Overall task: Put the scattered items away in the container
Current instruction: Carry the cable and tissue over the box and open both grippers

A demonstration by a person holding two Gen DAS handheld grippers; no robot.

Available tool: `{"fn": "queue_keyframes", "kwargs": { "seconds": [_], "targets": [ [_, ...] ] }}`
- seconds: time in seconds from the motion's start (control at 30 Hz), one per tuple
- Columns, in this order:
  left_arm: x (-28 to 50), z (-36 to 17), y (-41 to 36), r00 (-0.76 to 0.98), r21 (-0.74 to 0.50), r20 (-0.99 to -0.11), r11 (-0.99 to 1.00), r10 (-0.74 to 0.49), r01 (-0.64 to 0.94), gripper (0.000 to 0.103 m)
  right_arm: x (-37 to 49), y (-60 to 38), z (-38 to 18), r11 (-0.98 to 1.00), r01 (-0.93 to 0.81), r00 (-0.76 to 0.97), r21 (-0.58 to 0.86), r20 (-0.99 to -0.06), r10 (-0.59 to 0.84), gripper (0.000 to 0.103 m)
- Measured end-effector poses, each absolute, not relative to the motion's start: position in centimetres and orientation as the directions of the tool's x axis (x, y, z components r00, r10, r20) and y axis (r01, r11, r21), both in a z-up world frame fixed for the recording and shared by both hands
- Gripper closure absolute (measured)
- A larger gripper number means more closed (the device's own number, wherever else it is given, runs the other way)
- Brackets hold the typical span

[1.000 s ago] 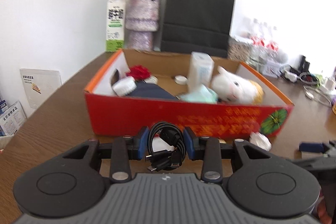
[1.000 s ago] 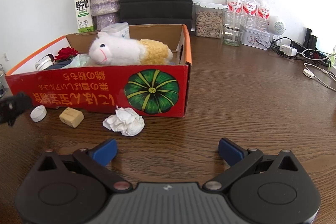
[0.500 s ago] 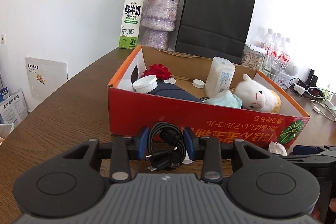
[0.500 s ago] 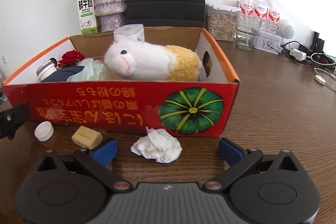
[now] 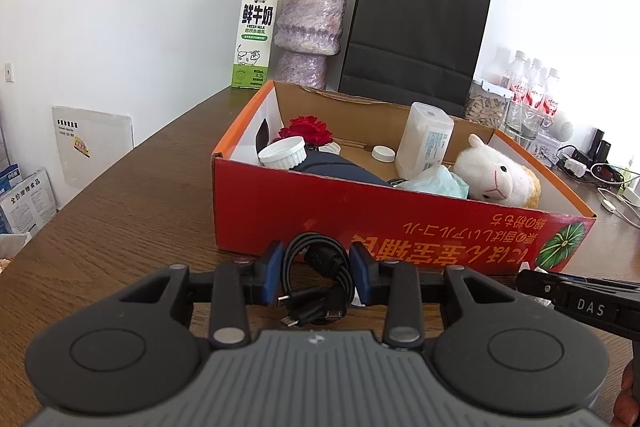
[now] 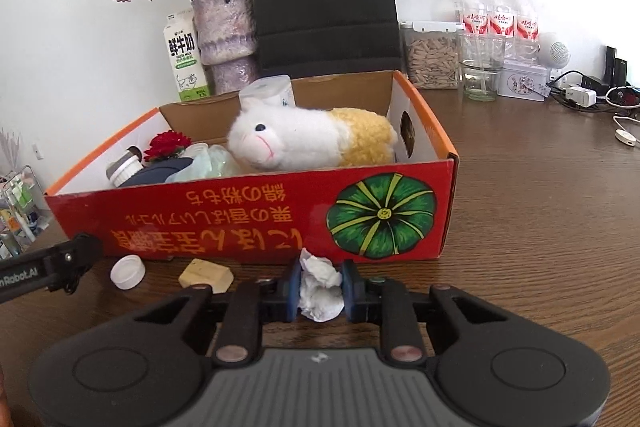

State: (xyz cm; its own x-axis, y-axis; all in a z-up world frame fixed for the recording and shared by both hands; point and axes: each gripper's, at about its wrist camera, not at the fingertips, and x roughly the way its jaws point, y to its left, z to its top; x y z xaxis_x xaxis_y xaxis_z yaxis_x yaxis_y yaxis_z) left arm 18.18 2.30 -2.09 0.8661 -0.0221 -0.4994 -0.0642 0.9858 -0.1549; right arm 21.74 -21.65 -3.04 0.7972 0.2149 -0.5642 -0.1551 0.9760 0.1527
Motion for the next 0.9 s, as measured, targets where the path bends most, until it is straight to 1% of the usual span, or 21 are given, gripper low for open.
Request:
{"fn": "queue_keyframes", "kwargs": {
  "seconds": [0.47, 0.9],
  "targets": [
    [17.7, -2.0, 2.3, 0.874, -0.146, -0.485, 0.988, -0.022, -0.056, 0.066, 20.1, -21.1, -2.1, 0.978, -0.178, 0.847, 0.111, -0.488, 0.209, 0.083],
    [15.5, -0.7, 2.9, 0.921, -0.189, -0.389, 0.980, -0.015, -0.064, 0.066, 17.3, -20.6, -0.9, 0.978, -0.202, 0.910, 0.057, -0.358, 0.209, 0.083]
  ]
}}
